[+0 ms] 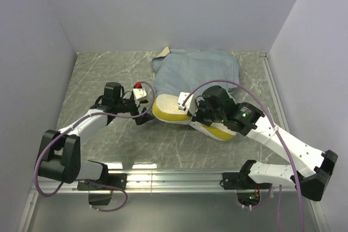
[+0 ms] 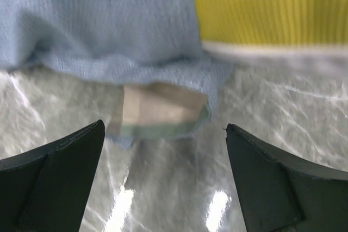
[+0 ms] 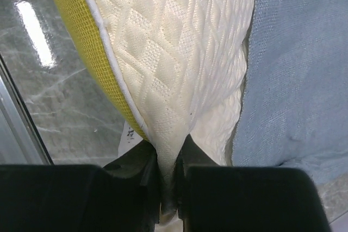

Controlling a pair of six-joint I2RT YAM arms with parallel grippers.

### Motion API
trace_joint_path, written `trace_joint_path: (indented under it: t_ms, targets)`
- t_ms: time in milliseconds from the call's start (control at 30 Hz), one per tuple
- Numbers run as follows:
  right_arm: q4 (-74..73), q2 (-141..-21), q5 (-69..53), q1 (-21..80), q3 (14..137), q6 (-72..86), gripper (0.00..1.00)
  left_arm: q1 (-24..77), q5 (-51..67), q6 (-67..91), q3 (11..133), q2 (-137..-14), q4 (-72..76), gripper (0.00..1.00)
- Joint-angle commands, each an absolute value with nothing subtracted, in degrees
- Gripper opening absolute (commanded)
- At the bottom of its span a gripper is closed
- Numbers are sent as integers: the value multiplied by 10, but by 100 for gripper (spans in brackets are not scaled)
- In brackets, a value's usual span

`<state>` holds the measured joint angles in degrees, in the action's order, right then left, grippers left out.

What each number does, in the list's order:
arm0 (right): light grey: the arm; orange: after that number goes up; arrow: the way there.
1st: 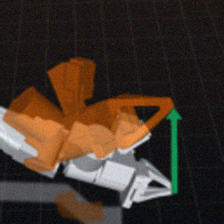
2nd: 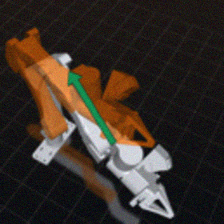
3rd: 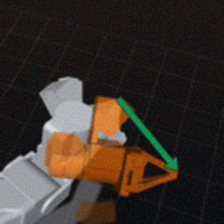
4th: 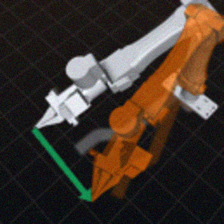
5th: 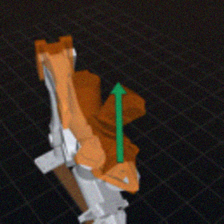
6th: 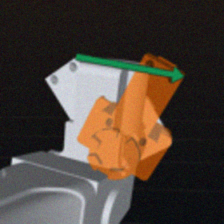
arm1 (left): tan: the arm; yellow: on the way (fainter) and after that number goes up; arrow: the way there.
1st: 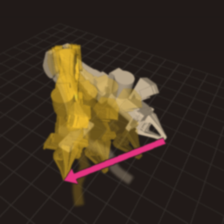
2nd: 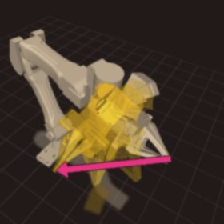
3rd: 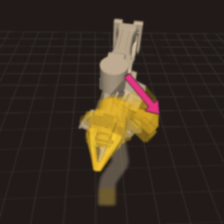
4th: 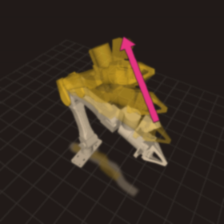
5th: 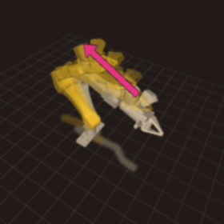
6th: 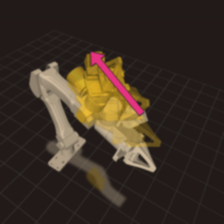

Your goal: Put the pillow into the pillowcase

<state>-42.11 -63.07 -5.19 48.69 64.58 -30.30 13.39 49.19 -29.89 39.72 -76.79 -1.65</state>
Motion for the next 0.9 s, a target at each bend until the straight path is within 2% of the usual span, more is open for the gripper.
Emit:
trace_joint_path:
  t_ms: [0,267,333,367,400,467,500,600,667,800,867]
  targets:
    - [-387,-625,-61,478,682,-301,0,153,529,-277,432,-784,37,99]
    - [-389,-645,-62,466,722,-294,0,221,562,-281,426,-813,42,95]
    - [-388,-647,-64,461,738,-293,0,228,562,-262,434,-829,54,85]
    - [-388,-649,-67,459,744,-292,0,229,562,-238,439,-836,64,79]
    - [-388,-650,-69,456,748,-290,0,229,562,-223,448,-844,68,59]
    - [-388,-650,-74,451,751,-288,0,228,574,-190,460,-853,66,40]
    - [-388,-650,-73,448,747,-288,0,228,582,-175,467,-852,58,22]
    - [-368,-643,-75,438,714,-286,0,231,645,-71,479,-829,73,1]
    - [-356,-651,-77,434,701,-276,0,239,664,52,468,-797,114,1]
    - [-360,-682,-111,432,737,-243,0,259,658,252,422,-770,306,0]
    - [-379,-705,-132,432,765,-235,11,260,650,347,417,-778,360,1]
